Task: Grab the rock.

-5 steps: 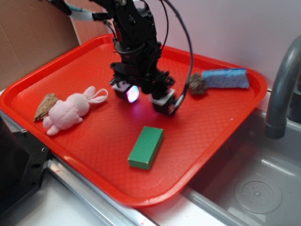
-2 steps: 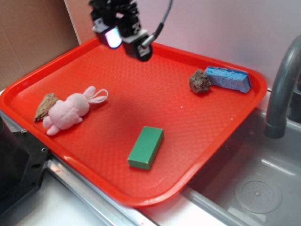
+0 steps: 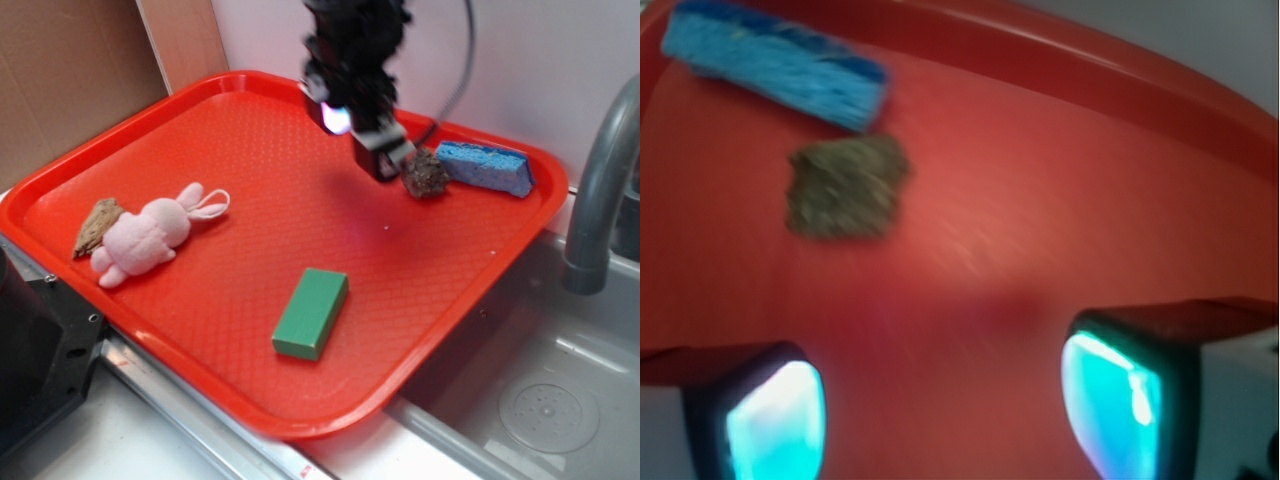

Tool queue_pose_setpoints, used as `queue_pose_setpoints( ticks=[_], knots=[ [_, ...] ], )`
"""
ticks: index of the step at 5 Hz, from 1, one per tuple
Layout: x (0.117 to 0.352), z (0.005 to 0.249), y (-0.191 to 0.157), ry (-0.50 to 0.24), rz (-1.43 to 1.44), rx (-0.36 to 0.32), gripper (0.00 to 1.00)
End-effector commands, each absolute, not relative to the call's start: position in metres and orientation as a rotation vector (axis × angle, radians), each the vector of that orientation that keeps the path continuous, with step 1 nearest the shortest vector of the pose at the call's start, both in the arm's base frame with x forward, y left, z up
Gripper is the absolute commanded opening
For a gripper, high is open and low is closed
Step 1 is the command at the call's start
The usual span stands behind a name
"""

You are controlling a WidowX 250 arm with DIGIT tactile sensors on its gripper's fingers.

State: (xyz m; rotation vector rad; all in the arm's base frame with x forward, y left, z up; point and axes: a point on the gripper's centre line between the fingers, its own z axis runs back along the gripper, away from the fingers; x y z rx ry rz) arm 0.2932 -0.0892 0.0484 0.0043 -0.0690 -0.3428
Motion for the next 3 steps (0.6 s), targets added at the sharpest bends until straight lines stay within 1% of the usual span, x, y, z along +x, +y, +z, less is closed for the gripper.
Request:
queue_pose_setpoints(
  ticks=[1,2,3],
  knots=[
    [0.304,0.046,-0.125,-0.197,-0.4,-0.008,1.0],
    [0.315,0.048,-0.114,-0.195,-0.323,0.005,1.0],
    [0.319,0.047,-0.115,-0.18,-0.325,-0.02,1.0]
  ],
)
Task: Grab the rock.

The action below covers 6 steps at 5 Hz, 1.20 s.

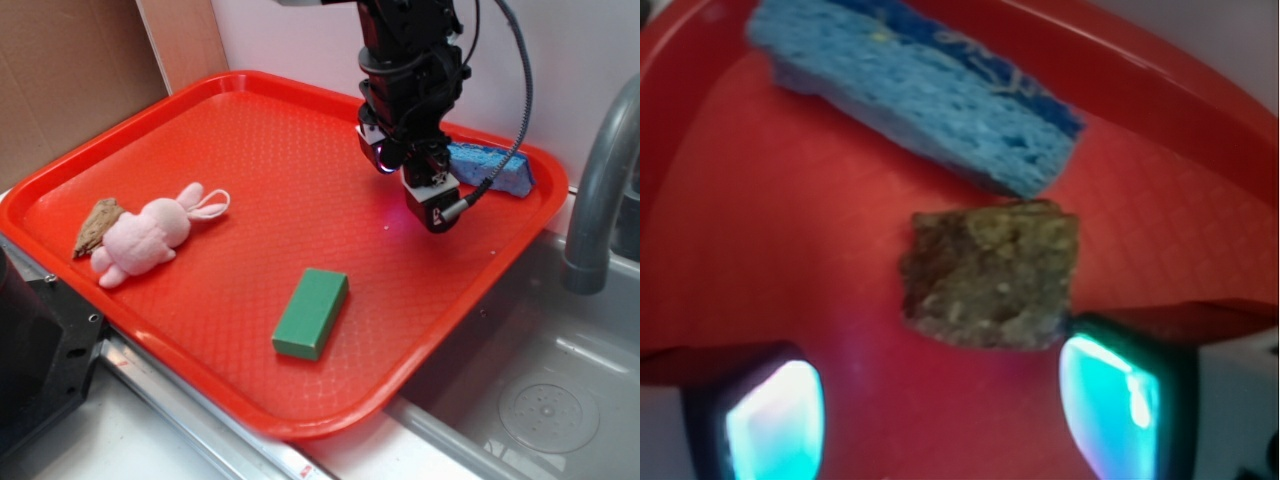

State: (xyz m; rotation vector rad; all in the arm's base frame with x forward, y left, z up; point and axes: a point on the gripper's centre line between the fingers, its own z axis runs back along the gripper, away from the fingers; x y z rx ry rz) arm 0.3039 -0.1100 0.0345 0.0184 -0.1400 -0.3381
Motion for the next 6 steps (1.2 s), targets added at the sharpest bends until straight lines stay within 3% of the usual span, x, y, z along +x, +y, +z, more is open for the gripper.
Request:
queue_pose_setpoints(
  ticks=[1,3,4,5,6],
  knots=[
    [0.323,0.05,-0.11,-0.166,-0.302,-0.038,1.0],
    [0.333,0.038,-0.098,-0.142,-0.274,-0.077,1.0],
    [0.336,0.034,-0.096,-0.159,-0.299,-0.126,0.88],
    [0.326,0.043,-0.089,-0.154,-0.275,-0.074,0.0],
    [0.296,0.089,-0.071,-0.167,-0.258,-0.041,0.0]
  ],
)
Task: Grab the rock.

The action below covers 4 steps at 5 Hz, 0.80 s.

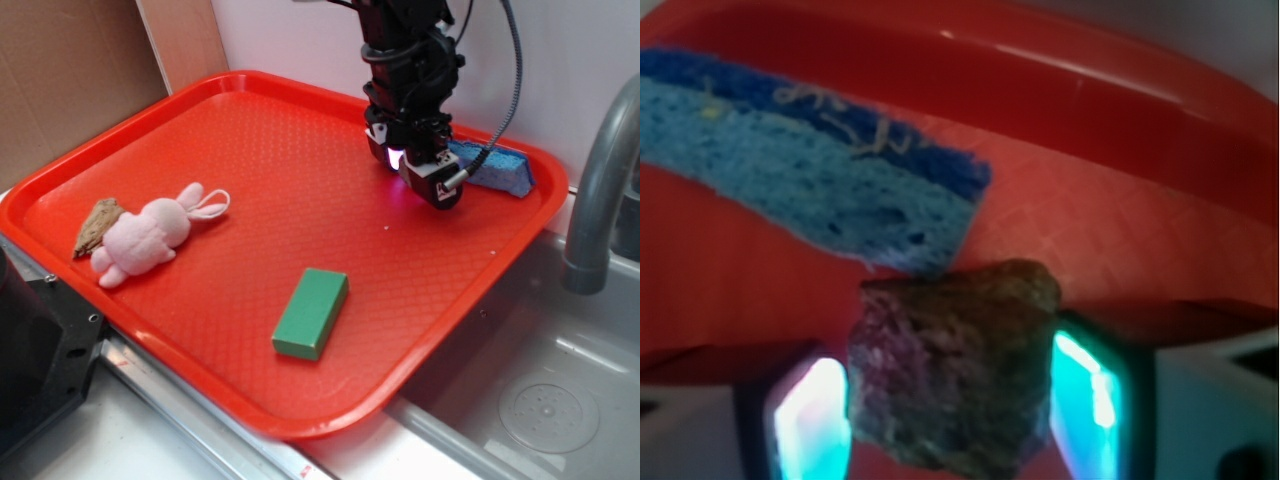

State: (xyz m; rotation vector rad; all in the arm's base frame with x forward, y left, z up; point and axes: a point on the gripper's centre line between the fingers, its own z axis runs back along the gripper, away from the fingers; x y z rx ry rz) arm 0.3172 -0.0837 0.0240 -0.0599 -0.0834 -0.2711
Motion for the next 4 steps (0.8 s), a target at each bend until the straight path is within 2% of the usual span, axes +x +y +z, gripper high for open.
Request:
queue_pose_setpoints(
  ticks=[1,2,3,4],
  knots=[
    [0.245,0.139,-0.026,-0.141,-0.022,-0.035,0.0],
    [0.19,0.172,0.01,-0.096,0.21,0.031,0.0],
    [0.154,0.188,0.048,-0.11,0.341,0.05,0.0],
    [0.153,0.205,0.057,-0.157,0.345,0.076,0.0]
  ],
)
